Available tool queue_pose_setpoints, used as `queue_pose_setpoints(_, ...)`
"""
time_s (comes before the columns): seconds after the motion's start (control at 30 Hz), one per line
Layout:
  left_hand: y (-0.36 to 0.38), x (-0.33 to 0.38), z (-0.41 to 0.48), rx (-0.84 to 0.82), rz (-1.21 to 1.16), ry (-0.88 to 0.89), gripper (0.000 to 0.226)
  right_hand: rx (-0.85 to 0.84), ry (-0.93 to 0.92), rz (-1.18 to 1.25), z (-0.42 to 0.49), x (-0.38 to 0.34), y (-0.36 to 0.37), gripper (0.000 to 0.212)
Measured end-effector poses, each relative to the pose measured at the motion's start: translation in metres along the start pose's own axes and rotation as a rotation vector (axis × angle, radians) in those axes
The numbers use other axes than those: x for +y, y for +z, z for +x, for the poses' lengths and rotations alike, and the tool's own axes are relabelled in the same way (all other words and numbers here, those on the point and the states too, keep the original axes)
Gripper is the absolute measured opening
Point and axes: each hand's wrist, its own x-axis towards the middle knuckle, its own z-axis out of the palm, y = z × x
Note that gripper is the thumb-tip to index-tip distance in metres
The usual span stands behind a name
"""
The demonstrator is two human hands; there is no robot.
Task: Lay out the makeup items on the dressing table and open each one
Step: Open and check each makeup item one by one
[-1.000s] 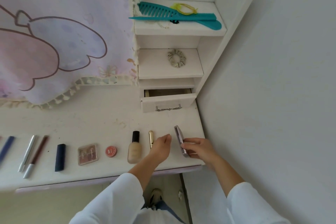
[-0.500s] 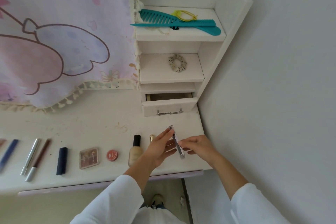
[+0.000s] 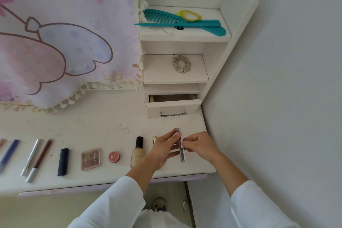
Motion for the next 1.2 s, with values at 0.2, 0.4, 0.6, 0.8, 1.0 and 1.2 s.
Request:
queue_pose_setpoints(0.2,0.003,0.002,-0.002,-0.001,0.048,0.019,0.045,0.007,0.006,0.007,0.000,0.002,-0.001,0.010)
queue_pose_setpoints(0.4,0.000,0.003,-0.001,-0.002,0.027,0.015,0.043,0.007,0.019,0.128,0.000,0.002,-0.004,0.010)
queue_pose_setpoints(0.6,0.003,0.007,0.002,-0.007,-0.005,0.001,0.040,-0.037,0.037,0.133,0.001,-0.001,-0.011,0.013)
queue_pose_setpoints(0.8,0.003,0.009,0.004,-0.048,-0.137,-0.047,0.037,-0.001,0.090,0.182,0.006,-0.001,-0.022,0.018)
queue_pose_setpoints(1.0,0.008,0.000,0.017,0.055,-0.127,-0.134,0.033,0.131,0.160,0.128,0.011,0.010,-0.030,0.005)
queue_pose_setpoints(1.2,0.017,-0.009,0.029,0.155,0.082,-0.254,0.031,0.195,0.239,0.118,0.015,0.035,-0.038,0.010)
